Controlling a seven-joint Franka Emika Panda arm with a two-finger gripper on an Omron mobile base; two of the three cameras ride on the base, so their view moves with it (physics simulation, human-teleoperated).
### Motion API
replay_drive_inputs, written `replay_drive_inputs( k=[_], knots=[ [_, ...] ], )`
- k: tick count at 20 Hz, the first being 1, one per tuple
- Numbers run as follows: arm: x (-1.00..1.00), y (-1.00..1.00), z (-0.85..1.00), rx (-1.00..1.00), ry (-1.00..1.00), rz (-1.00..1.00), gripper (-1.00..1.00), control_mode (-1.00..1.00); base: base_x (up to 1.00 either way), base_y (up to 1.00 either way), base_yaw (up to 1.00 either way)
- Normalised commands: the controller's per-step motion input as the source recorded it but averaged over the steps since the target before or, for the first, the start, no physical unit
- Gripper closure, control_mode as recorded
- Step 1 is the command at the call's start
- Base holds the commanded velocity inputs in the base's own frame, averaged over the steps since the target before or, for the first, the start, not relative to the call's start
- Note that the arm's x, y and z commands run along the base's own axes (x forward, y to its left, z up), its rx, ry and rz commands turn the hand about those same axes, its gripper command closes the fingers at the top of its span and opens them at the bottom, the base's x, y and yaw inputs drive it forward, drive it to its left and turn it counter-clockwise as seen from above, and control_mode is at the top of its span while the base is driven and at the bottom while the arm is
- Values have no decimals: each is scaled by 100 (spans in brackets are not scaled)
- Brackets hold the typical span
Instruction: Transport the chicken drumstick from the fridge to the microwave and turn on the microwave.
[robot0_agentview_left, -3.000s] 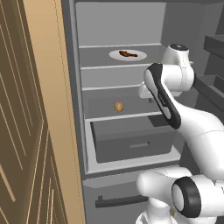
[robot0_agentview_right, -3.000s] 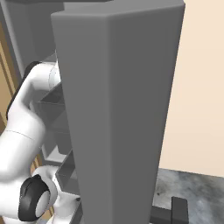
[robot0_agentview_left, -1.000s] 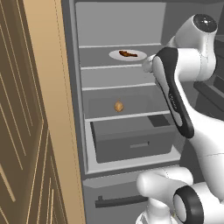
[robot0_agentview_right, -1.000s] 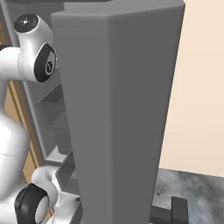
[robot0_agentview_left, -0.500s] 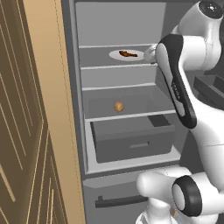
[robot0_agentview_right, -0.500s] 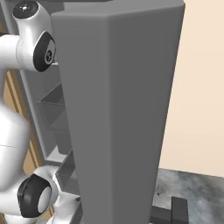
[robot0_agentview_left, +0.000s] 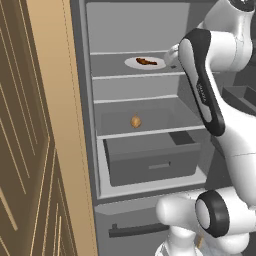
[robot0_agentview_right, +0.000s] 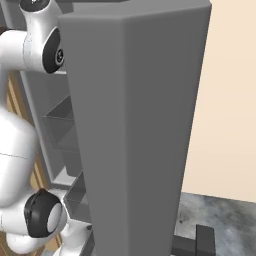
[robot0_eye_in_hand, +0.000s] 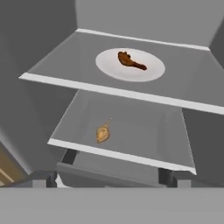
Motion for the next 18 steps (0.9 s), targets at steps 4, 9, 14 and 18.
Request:
replay_drive_inputs(
  k=[4,9,14,18],
  knots=[
    [39,0,0,0,0,7,-100,-100,0,0,0],
    [46,0,-1,0,0,7,-100,-100,0,0,0],
    [48,0,-12,0,-1,5,-100,-100,0,0,0],
    [42,0,-9,0,-1,2,-100,-100,0,0,0]
  ],
)
